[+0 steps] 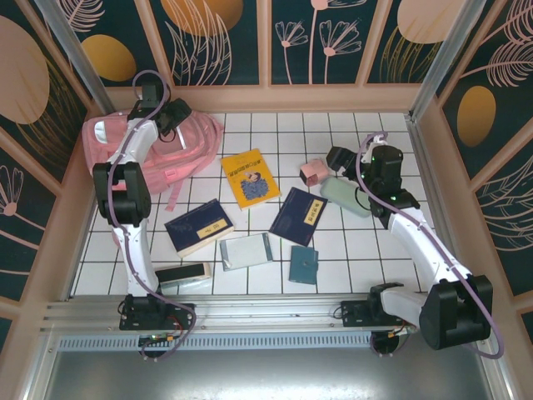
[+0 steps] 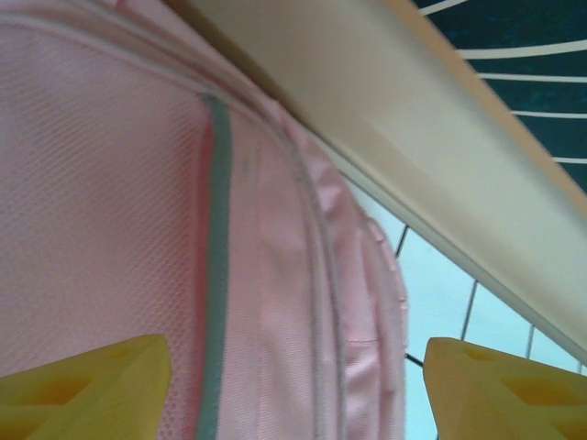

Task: Pack the student bag
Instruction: Pick up the student bag from the top-left of the table.

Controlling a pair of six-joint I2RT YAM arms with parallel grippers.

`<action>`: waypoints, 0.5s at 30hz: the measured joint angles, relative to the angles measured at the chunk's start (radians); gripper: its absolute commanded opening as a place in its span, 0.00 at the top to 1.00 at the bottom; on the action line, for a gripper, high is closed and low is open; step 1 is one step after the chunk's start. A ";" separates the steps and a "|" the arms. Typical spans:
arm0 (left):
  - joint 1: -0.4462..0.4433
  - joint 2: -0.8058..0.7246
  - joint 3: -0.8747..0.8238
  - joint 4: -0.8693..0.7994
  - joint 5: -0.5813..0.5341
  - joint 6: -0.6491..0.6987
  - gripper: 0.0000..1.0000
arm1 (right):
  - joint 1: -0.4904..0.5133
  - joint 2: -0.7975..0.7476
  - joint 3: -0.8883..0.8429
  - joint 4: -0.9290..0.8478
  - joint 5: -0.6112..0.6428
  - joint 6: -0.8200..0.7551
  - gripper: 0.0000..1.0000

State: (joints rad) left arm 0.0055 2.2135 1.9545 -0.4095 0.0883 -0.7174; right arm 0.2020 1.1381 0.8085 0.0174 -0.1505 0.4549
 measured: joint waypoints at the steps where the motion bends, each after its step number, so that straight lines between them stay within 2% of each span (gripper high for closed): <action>1: 0.000 0.002 0.000 -0.008 -0.008 -0.003 0.27 | 0.000 0.000 0.000 0.000 0.000 0.000 0.07; 8: 0.000 0.013 0.000 -0.016 -0.013 -0.018 0.38 | 0.000 0.010 0.000 0.000 -0.001 0.000 0.09; 15: 0.000 0.048 0.000 0.017 0.055 -0.020 0.53 | 0.000 0.024 0.000 -0.003 -0.001 0.000 0.10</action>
State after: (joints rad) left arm 0.0055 2.2612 1.9545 -0.3923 0.1436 -0.7376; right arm 0.2020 1.1625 0.8082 0.0147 -0.1513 0.4545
